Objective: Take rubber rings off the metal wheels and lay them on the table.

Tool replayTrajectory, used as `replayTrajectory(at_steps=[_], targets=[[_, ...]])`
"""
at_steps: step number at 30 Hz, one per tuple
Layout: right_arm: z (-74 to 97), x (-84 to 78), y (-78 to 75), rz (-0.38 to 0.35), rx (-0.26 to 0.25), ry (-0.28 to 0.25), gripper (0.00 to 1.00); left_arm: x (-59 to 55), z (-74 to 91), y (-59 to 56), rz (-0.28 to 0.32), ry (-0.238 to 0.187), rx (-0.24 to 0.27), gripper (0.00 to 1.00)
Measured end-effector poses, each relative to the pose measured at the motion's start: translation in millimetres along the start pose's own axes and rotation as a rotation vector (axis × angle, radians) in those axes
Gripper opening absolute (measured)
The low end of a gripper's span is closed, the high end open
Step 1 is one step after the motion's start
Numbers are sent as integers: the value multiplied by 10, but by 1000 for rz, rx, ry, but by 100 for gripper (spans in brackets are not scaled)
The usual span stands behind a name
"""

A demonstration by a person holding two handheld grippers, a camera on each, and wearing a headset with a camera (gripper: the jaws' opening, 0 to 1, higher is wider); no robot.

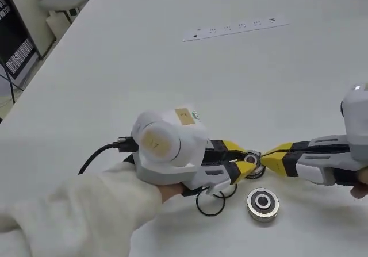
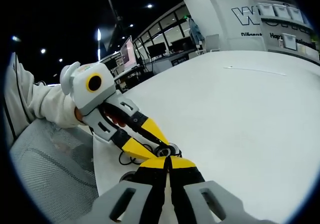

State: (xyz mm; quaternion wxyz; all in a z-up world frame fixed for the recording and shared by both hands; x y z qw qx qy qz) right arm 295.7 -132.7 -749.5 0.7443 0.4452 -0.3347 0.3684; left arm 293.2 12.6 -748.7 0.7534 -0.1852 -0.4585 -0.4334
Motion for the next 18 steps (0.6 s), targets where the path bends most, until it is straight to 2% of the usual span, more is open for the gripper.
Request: replayTrajectory(at_steps=[18], targets=[[-17,40,35,25,32,-22,0,-16,1,2,-3,-16,-2,13]])
Point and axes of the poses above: the centre of the closed fingertips' face, and the gripper's own axes: z roughly backward along the fingers, y roughly to its left, x roughly out of its top, the point moved 9 cm from there along z, roughly backward along the fingers, and after that the axes turned 11 degrees about x, right-handed, at the moved point
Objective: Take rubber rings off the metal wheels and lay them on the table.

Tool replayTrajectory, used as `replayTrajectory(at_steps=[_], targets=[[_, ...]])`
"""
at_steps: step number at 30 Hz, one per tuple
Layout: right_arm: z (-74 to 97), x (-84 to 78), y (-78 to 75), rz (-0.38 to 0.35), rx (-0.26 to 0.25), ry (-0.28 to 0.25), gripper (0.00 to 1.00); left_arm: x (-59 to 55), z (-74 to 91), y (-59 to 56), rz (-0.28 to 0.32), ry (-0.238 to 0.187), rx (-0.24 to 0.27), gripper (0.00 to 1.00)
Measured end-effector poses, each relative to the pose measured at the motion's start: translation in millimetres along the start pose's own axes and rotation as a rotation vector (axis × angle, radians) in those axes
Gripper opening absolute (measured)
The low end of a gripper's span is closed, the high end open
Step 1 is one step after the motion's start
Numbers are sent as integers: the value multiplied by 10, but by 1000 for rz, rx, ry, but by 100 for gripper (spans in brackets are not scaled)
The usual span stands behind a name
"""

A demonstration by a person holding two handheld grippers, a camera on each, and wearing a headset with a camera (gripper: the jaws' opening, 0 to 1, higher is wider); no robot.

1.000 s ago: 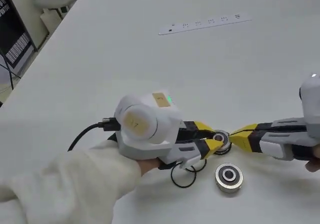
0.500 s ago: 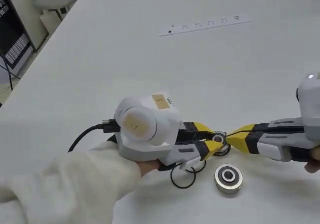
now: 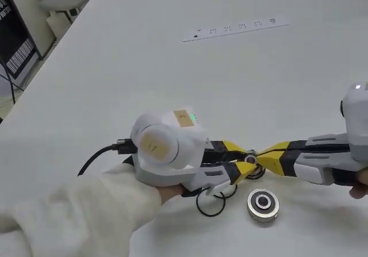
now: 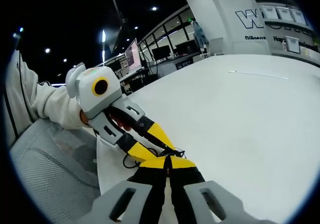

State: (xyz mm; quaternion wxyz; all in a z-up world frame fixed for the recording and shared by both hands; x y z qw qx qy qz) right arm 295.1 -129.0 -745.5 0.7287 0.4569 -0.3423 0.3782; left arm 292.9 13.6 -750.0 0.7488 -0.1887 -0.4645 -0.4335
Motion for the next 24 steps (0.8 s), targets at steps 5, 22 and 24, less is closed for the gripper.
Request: replayTrajectory(at_steps=[5,22,24], targets=[[4,12,13,2,9,-8,0,-3,0,0,2,-3,1,13],[29,67,40,-7,12,-25,0,-14,12,-28,-5,-19,22,13],[31,62,34,-14,9,-25,0,-8,18,-29,6,-12,25,14]])
Point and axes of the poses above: the centre of the closed fingertips' face, and the gripper's own axes: z roughly backward along the fingers, y roughly to its left, x roughly out of its top, the point moved 9 cm from there along z, roughly backward along the fingers, and after that the axes turned 11 degrees about x, right-handed, at the moved point
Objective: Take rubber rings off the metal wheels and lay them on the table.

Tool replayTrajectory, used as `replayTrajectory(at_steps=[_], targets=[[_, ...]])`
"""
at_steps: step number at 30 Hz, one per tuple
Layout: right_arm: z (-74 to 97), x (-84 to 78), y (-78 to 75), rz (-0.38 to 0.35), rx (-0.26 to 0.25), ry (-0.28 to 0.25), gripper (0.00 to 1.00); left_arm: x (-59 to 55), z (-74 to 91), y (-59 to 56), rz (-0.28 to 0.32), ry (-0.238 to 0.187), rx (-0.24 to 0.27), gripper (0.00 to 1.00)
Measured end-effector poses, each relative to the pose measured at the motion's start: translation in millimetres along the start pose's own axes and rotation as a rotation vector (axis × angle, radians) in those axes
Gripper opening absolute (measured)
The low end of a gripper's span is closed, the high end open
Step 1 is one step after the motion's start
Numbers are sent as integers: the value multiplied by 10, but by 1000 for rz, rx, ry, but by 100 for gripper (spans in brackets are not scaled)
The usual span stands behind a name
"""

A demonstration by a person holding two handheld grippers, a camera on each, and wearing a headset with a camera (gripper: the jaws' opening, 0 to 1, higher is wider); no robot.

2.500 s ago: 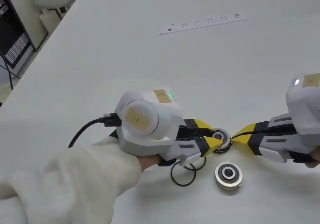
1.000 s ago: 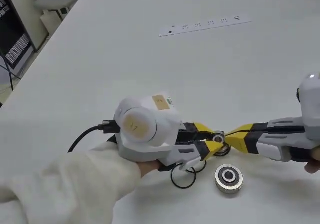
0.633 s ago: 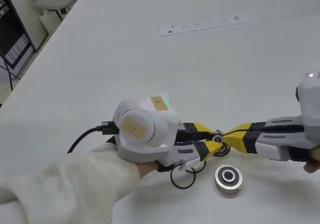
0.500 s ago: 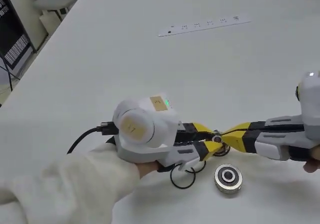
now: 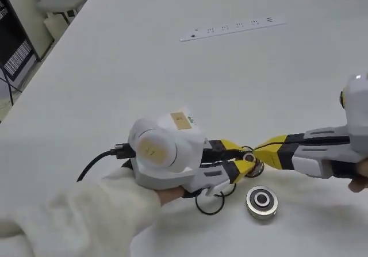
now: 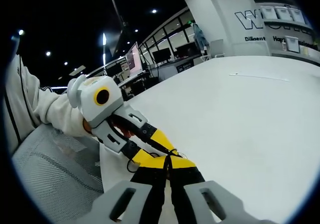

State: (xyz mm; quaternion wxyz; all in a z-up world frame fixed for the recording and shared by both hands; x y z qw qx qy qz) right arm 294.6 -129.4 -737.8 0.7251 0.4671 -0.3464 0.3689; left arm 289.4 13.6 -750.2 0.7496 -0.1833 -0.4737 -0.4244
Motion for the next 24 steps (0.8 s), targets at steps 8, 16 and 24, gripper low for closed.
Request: replayTrajectory(at_steps=[8,16,24], targets=[[7,-15,-7,-18,7,5,0,39,69,1,-17,-8,-18,21],[60,15,-24,-20,-5,-5,0,192,174,27,17,-58,-33,31],[152,75,-36,-25,-21,-31,0,327,341,174,38,-103,-6,39]])
Point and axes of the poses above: the centre of the closed fingertips' face, and the gripper's own axes: z roughly backward along the fingers, y roughly to its left, x roughly out of its top, the point moved 9 cm from there along z, roughly backward along the fingers, and after that the axes turned 11 degrees about x, right-handed, at the moved point
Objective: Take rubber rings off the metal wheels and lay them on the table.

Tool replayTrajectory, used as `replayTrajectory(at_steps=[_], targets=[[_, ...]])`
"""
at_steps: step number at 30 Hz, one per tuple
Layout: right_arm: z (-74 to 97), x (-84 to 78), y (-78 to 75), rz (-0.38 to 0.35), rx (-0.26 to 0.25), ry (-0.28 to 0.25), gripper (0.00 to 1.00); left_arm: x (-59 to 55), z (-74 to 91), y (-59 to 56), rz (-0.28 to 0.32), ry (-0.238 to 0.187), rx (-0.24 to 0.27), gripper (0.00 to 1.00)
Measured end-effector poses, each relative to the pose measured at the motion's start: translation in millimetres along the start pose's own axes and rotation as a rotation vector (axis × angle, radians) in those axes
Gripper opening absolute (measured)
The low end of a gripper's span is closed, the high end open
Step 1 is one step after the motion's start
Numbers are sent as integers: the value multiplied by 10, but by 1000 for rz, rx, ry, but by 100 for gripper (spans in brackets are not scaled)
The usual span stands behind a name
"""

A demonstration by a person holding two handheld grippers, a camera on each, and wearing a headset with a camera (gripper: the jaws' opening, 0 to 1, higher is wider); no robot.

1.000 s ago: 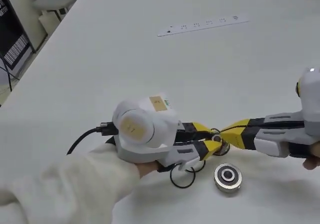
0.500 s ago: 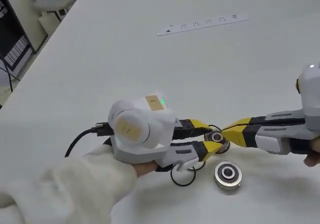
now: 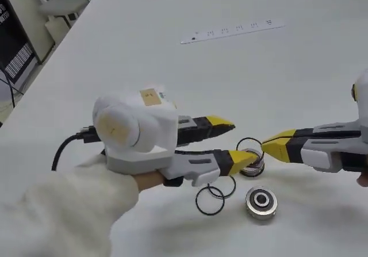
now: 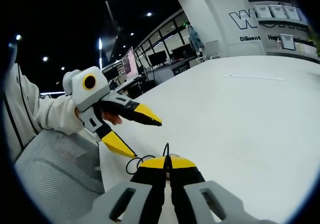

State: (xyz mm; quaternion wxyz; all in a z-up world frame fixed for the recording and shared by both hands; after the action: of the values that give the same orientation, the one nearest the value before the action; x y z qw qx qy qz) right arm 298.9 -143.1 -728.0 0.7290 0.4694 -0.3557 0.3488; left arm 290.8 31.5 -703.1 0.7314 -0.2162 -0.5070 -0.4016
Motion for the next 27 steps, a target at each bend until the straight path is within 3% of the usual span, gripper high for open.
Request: replayTrajectory(at_steps=[7,19,27], targets=[[61,63,11,9,-3,-8,0,66,197,140,-38,20,38,53],[164,200,73,27,-6,-40,0,247,643,222,-42,18,49,69],[157,301,173,49,15,-52,0,238,939,241,-41,45,69,79]])
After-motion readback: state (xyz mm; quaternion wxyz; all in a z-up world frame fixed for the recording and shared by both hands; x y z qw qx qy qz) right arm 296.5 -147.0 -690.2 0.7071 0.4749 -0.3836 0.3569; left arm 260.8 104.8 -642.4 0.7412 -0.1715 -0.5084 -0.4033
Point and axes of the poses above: the centre of the closed fingertips' face, and the gripper's own axes: z roughly backward along the fingers, y roughly to its left, x roughly out of its top, the point moved 9 cm from there along z, roughly backward along the fingers, and after that the axes turned 11 degrees about x, right-handed, at the moved point
